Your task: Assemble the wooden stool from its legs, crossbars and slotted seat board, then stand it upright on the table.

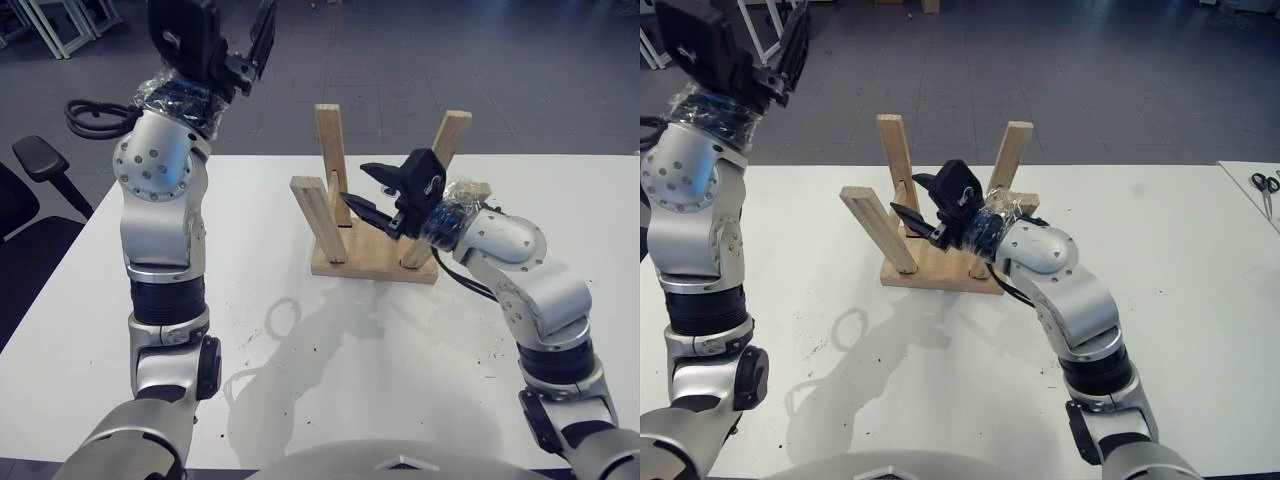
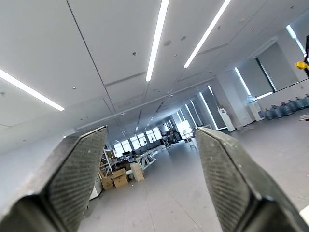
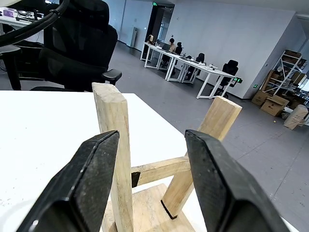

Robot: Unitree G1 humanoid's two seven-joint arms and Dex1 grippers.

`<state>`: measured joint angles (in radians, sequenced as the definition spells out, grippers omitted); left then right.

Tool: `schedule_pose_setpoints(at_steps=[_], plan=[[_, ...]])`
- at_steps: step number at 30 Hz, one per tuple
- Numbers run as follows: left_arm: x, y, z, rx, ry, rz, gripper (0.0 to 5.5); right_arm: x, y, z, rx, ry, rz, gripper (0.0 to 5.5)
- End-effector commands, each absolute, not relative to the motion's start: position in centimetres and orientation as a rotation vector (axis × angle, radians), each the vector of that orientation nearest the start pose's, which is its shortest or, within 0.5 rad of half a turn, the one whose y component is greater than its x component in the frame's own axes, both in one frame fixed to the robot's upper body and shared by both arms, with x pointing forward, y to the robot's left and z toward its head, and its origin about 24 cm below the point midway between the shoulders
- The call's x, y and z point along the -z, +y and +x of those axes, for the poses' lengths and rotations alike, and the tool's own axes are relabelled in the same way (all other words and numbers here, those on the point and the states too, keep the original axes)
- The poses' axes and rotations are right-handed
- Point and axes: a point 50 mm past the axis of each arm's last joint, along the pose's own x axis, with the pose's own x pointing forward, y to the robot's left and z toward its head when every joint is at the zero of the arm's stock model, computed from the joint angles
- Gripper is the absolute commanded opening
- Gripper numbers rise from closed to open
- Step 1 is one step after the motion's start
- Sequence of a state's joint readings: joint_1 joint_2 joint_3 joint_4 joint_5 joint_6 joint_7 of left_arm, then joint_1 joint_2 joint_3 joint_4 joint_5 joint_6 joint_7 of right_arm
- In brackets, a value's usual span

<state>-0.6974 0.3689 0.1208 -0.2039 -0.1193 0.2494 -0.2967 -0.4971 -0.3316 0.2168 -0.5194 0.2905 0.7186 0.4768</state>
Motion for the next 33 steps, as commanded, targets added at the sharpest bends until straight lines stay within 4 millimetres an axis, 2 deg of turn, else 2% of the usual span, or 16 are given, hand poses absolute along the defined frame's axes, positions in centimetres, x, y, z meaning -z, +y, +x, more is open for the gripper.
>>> schedule_pose_setpoints(at_steps=[1, 6, 8, 9, 10, 11, 13, 15, 16, 17, 18, 19, 23, 27, 29, 33], plan=[[-32.3, 15.8, 29.9, 0.398, -0.702, 0.079, 3.32, -22.1, -8.7, 27.0, -0.797, -0.237, -0.206, 2.48], [-37.1, 14.2, 28.6, 0.568, -0.749, -0.161, 3.32, -26.8, -9.9, 26.7, -0.64, -0.47, -0.024, 2.48], [-36.9, 13.1, 28.1, 0.696, -0.658, -0.226, 3.32, -28.8, -11.0, 26.9, -0.542, -0.552, 0.024, 2.48], [-35.6, 12.5, 28.2, 0.756, -0.568, -0.238, 3.32, -29.6, -11.9, 27.1, -0.477, -0.581, 0.036, 2.48], [-33.1, 12.0, 28.6, 0.798, -0.436, -0.22, 3.32, -30.1, -12.9, 27.4, -0.407, -0.598, 0.055, 2.48], [-29.5, 11.7, 29.1, 0.831, -0.279, -0.204, 3.32, -30.5, -13.9, 27.7, -0.334, -0.608, 0.061, 2.48], [-20.2, 12.0, 30.0, 0.845, 0.104, -0.159, 3.32, -30.6, -15.3, 28.2, -0.261, -0.606, 0.063, 2.48], [-12.0, 12.5, 28.8, 0.851, 0.419, -0.118, 3.32, -30.3, -15.7, 28.5, -0.245, -0.589, 0.056, 2.48], [-8.7, 13.2, 28.2, 0.808, 0.538, -0.081, 3.32, -30.1, -15.8, 28.6, -0.24, -0.58, 0.053, 2.48], [-7.0, 13.9, 27.7, 0.779, 0.595, -0.059, 3.32, -30.0, -15.8, 28.7, -0.239, -0.573, 0.05, 2.48], [-6.8, 14.4, 28.0, 0.74, 0.583, -0.049, 3.32, -29.7, -16.0, 28.8, -0.234, -0.559, 0.039, 2.48], [-8.3, 14.7, 28.9, 0.718, 0.514, -0.044, 3.32, -29.2, -16.2, 29.0, -0.238, -0.529, 0.028, 2.48], [-16.3, 13.7, 31.4, 0.728, 0.187, -0.142, 3.32, -27.0, -16.9, 29.6, -0.26, -0.428, 0.009, 2.48], [-23.7, 12.8, 30.0, 0.91, -0.081, -0.322, 3.32, -25.7, -19.0, 30.4, -0.319, -0.356, 0.078, 2.48], [-25.4, 13.6, 29.2, 0.974, -0.155, -0.381, 3.32, -25.3, -20.1, 30.8, -0.399, -0.311, 0.13, 2.48], [-25.7, 16.7, 29.3, 1.02, -0.172, -0.397, 3.32, -25.3, -21.5, 30.0, -0.638, -0.231, 0.201, 2.48]])
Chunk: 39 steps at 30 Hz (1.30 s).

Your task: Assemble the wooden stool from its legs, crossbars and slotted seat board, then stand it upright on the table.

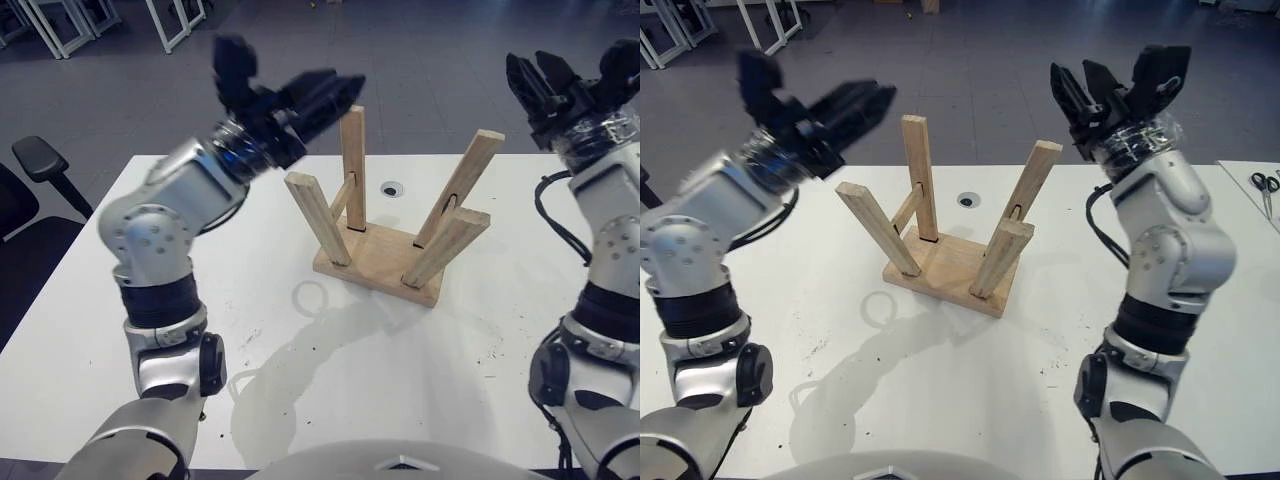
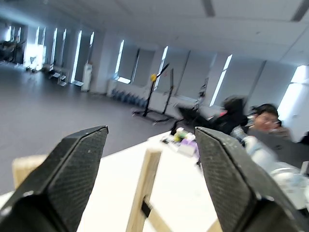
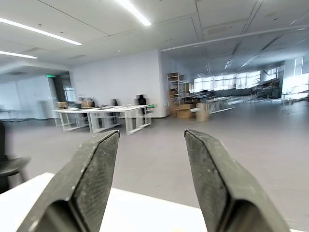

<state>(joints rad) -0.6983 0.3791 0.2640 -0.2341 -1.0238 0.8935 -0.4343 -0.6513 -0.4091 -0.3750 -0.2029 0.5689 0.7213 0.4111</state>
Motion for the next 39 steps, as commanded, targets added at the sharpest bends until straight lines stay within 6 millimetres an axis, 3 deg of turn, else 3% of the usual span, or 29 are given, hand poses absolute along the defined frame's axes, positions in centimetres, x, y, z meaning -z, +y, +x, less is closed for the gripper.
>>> schedule_pose_setpoints(at_steps=[1, 6, 11, 14, 19, 25, 32, 39], plan=[[-25.6, 17.5, 29.5, 1.043, -0.173, -0.392, 3.32, -25.2, -21.8, 29.5, -0.705, -0.206, 0.218, 2.48], [-22.1, 22.1, 29.7, 1.168, -0.099, -0.259, 3.32, -24.9, -22.2, 26.5, -0.969, -0.098, 0.212, 2.48], [-18.8, 24.5, 30.4, 1.206, 0.038, -0.132, 4.19, -23.0, -20.9, 25.1, -1.094, 0.017, 0.183, 2.53], [-17.2, 24.5, 31.2, 1.222, 0.096, -0.085, 4.66, -21.8, -20.3, 24.6, -1.165, 0.094, 0.145, 2.53], [-16.6, 23.2, 31.6, 1.277, 0.105, -0.089, 5.46, -21.2, -20.0, 24.2, -1.247, 0.171, 0.104, 2.53], [-16.2, 20.8, 32.2, 1.354, 0.107, -0.117, 5.49, -19.5, -19.8, 25.0, -1.25, 0.253, 0.028, 2.53], [-14.8, 17.7, 32.0, 1.517, 0.187, -0.146, 4.38, -17.6, -20.4, 25.9, -1.235, 0.3, -0.006, 1.5], [-15.8, 17.8, 30.2, 1.652, 0.277, -0.155, 3.3, -16.4, -22.0, 26.4, -1.228, 0.336, 0.039, 1.44]])
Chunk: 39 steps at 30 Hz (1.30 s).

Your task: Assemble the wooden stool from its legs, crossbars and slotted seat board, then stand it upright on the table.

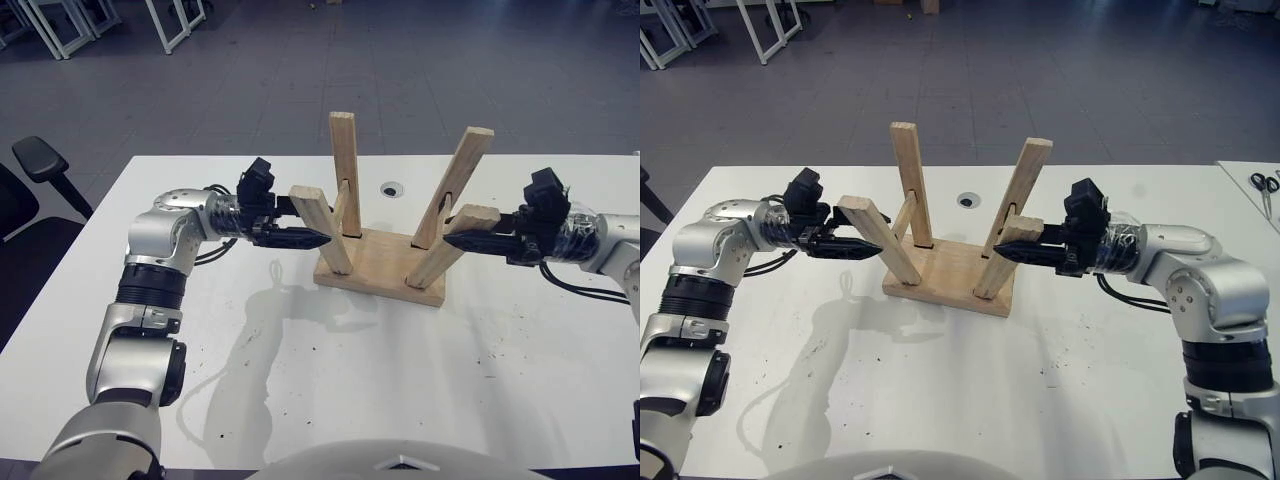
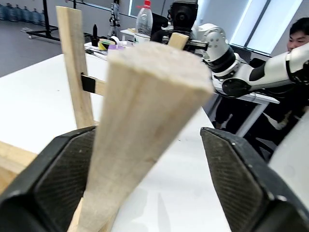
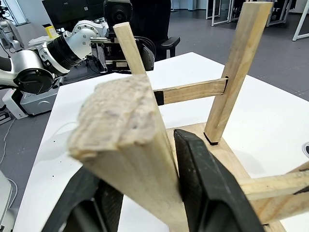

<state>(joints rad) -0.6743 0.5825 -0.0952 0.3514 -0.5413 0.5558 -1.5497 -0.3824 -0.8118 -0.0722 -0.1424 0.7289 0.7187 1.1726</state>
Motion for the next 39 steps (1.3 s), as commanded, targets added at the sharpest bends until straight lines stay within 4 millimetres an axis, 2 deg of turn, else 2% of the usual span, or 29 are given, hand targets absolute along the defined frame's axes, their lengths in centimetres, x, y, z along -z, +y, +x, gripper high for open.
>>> schedule_pose_setpoints(at_steps=[1, 5, 8, 10, 13, 14, 15, 16, 19, 21, 23, 27, 30, 33, 34, 36, 37, 39], plan=[[-16.0, 17.8, 30.0, 1.659, 0.292, -0.168, 3.17, -16.6, -22.3, 26.2, -1.242, 0.332, 0.067, 1.44], [-17.0, 16.7, 28.6, 1.715, 0.385, -0.273, 2.49, -18.5, -22.8, 25.7, -1.335, 0.27, 0.21, 1.44], [-18.1, 15.9, 28.6, 1.701, 0.414, -0.358, 1.95, -19.8, -23.1, 25.9, -1.348, 0.22, 0.312, 1.42], [-19.4, 16.1, 29.5, 1.649, 0.403, -0.476, 1.77, -19.8, -23.0, 27.3, -1.346, 0.252, 0.475, 1.37], [-20.4, 16.3, 31.4, 1.56, 0.422, -0.695, 1.64, -20.0, -22.2, 30.8, -1.272, 0.33, 0.729, 1.16], [-20.0, 16.2, 32.3, 1.49, 0.469, -0.782, 1.81, -19.7, -21.9, 32.1, -1.21, 0.377, 0.786, 1.13], [-19.5, 16.0, 33.2, 1.419, 0.515, -0.856, 1.96, -19.2, -21.5, 33.1, -1.154, 0.433, 0.826, 1.49], [-18.7, 15.8, 34.3, 1.321, 0.555, -0.929, 2.11, -18.1, -21.0, 34.4, -1.056, 0.501, 0.849, 1.62], [-15.7, 16.4, 36.3, 1.031, 0.567, -1.081, 2.66, -15.8, -19.9, 36.0, -0.905, 0.586, 0.893, 2.27], [-14.1, 17.4, 36.8, 0.883, 0.549, -1.171, 2.69, -14.6, -20.1, 36.1, -0.871, 0.601, 0.934, 2.49], [-13.2, 18.1, 36.9, 0.791, 0.536, -1.231, 2.69, -13.5, -20.7, 35.8, -0.844, 0.624, 0.964, 2.49], [-12.5, 20.1, 37.6, 0.568, 0.445, -1.323, 2.69, -12.3, -21.8, 35.4, -0.785, 0.649, 0.968, 2.49], [-13.0, 22.7, 38.0, 0.428, 0.304, -1.39, 2.69, -12.1, -23.1, 34.8, -0.769, 0.641, 0.968, 2.49], [-14.0, 23.9, 37.9, 0.445, 0.242, -1.378, 2.69, -12.5, -24.4, 34.4, -0.763, 0.607, 0.978, 2.49], [-14.0, 24.3, 37.9, 0.419, 0.239, -1.313, 2.69, -12.6, -24.8, 34.2, -0.756, 0.599, 0.97, 2.49], [-14.1, 26.1, 38.0, 0.355, 0.147, -1.056, 2.69, -12.5, -26.0, 34.0, -0.7, 0.569, 0.862, 2.49], [-14.3, 26.8, 37.6, 0.394, 0.081, -0.886, 2.69, -12.4, -26.5, 33.9, -0.669, 0.54, 0.717, 2.49], [-13.1, 26.8, 35.5, 0.528, 0.071, -0.487, 2.69, -12.4, -27.0, 33.1, -0.649, 0.456, 0.461, 2.49]])
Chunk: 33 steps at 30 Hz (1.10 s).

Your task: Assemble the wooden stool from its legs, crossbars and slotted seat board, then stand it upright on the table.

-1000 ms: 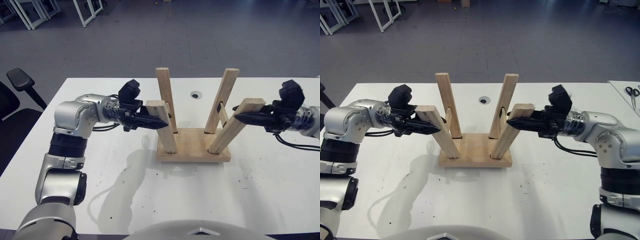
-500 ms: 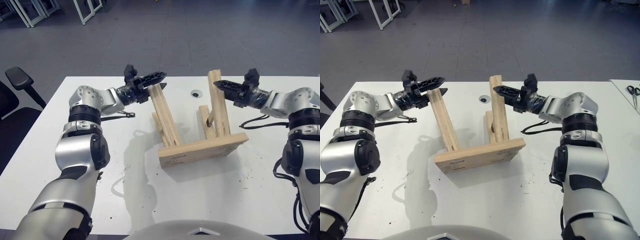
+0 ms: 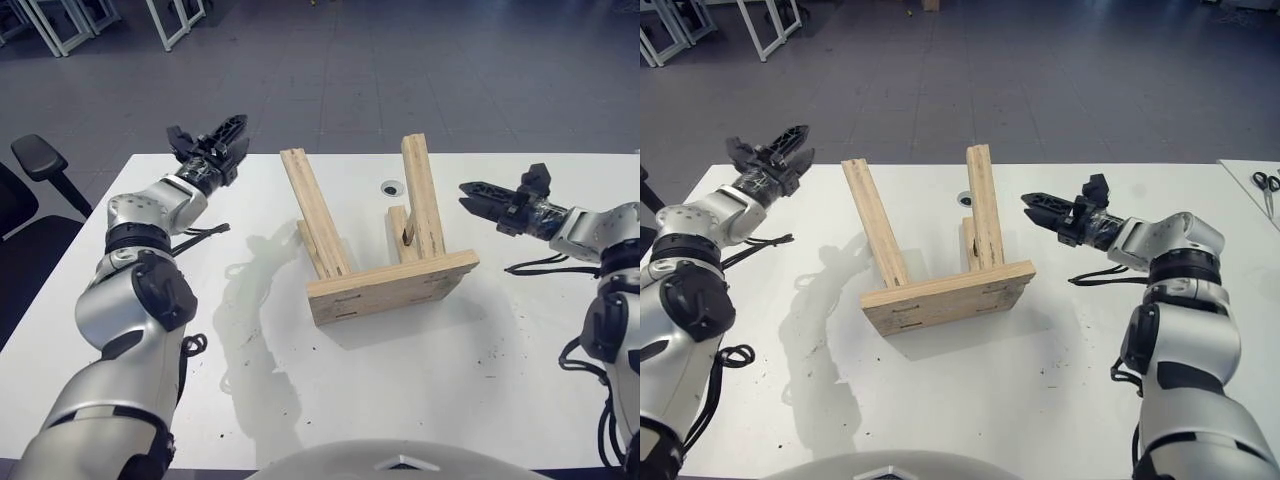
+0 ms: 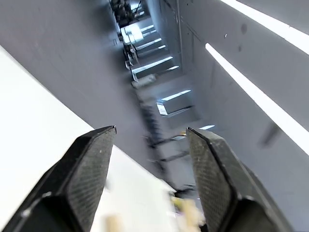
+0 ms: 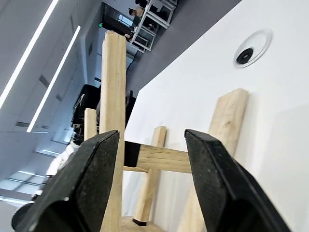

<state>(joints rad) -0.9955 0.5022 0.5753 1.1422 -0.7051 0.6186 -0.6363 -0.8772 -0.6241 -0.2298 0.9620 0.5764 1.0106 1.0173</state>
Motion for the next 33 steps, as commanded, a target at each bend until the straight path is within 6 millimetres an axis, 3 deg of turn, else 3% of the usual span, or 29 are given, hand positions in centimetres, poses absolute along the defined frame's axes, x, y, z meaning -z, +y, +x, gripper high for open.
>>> schedule_pose_setpoints(at_steps=[1, 4, 7, 10, 12, 18, 26, 29, 33], plan=[[-12.0, 26.4, 33.8, 0.612, 0.095, -0.32, 2.69, -12.3, -27.2, 32.3, -0.659, 0.403, 0.316, 2.49], [-10.3, 25.8, 28.7, 0.781, 0.136, -0.041, 2.69, -12.1, -27.5, 29.5, -0.731, 0.352, 0.018, 2.49], [-9.7, 25.4, 24.4, 0.961, 0.208, 0.128, 2.69, -11.9, -28.3, 27.0, -0.838, 0.421, -0.143, 2.49], [-9.6, 24.6, 22.3, 1.087, 0.262, 0.195, 2.69, -11.9, -28.6, 25.2, -0.952, 0.497, -0.184, 2.49], [-9.9, 23.7, 21.4, 1.151, 0.276, 0.22, 3.01, -12.1, -28.3, 24.5, -1.019, 0.527, -0.198, 2.52], [-9.6, 21.0, 21.5, 1.177, 0.251, 0.224, 3.94, -12.0, -25.6, 25.1, -1.13, 0.508, -0.204, 2.52], [-8.1, 18.6, 22.0, 1.239, 0.324, 0.206, 4.0, -10.5, -23.1, 27.4, -1.2, 0.505, -0.208, 2.52], [-7.5, 17.9, 23.1, 1.212, 0.341, 0.23, 3.53, -10.0, -22.8, 27.6, -1.224, 0.517, -0.23, 2.52], [-6.9, 18.3, 24.2, 1.21, 0.43, 0.243, 2.92, -9.8, -22.5, 26.9, -1.332, 0.537, -0.236, 1.91]])
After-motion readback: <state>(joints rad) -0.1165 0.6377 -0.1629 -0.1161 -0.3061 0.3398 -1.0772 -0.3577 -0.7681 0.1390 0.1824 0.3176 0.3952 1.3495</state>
